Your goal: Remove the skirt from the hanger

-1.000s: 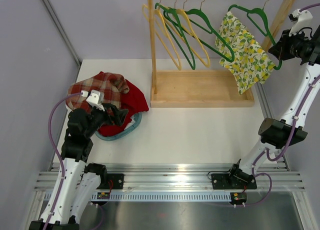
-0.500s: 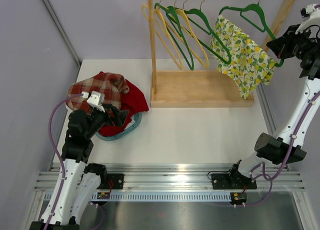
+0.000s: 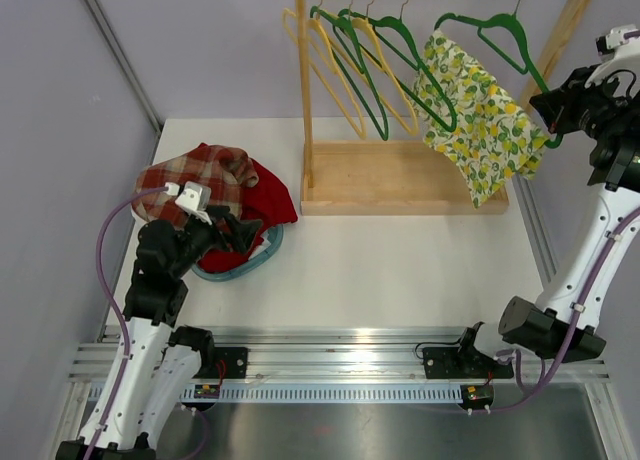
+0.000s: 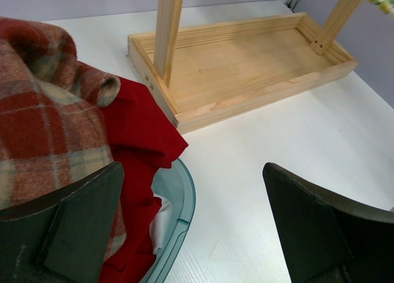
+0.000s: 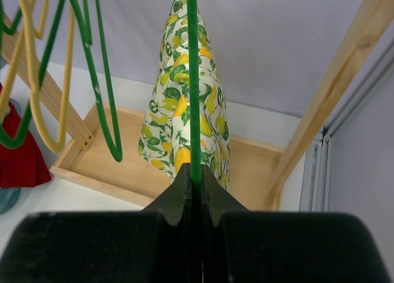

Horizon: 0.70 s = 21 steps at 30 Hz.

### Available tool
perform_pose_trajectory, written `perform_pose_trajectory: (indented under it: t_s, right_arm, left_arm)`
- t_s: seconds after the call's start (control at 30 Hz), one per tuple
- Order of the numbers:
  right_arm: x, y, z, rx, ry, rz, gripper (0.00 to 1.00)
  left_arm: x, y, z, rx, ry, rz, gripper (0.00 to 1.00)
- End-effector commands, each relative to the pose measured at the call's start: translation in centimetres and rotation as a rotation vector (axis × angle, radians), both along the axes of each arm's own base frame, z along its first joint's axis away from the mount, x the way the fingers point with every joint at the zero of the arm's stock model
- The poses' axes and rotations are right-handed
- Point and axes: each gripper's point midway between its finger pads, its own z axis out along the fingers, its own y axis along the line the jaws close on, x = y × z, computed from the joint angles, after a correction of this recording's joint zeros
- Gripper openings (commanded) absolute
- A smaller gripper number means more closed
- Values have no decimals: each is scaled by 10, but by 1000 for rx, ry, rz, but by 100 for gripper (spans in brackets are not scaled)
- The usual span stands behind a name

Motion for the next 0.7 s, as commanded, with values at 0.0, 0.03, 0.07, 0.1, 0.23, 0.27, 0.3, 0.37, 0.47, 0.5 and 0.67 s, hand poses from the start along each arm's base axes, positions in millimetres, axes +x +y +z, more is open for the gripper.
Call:
perform_pose_trajectory:
  t_s: [0.0,0.03,0.07,0.1,0.23,0.27,0.3,0.37,0.47,0.5,0.67]
  right_arm:
    - [-24,0,18,-109,-102,-68,0]
    - [-24,-4,-2,-101,-58,-86,0]
    - [-28,-5,-10,-109,-44,-93,0]
    - [-39,1,-12,-121,-49,-96,0]
    - [-60,9,-82,-98,95,-83,0]
    - [-66,11,-91,-108,107,-73,0]
    - [-76,17,-97,-114,106,-66,0]
    - [-87,27,-129,-96,178,-22,0]
    - [-105,43,-159,-64,236,41,0]
    - [-112,53,-167,-42,246,81,0]
    - [-129,75,-187,10,289,190,0]
  left_arm:
    - [-7,-16,14,-26,-73,-89,99]
    - [-10,-21,14,-21,-82,-111,99]
    - [-11,-24,15,-19,-90,-125,99]
    - [-14,-27,16,-19,-100,-142,99]
    - [-27,-50,13,-23,-116,-251,99]
    - [-29,-55,16,-28,-126,-267,99]
    - [-31,-59,15,-33,-123,-283,99]
    - [-39,-77,16,-53,-114,-334,99]
    - [-48,-105,17,-94,-96,-373,99]
    - [-50,-113,16,-106,-88,-381,99]
    - [-60,-166,13,-214,-114,-370,99]
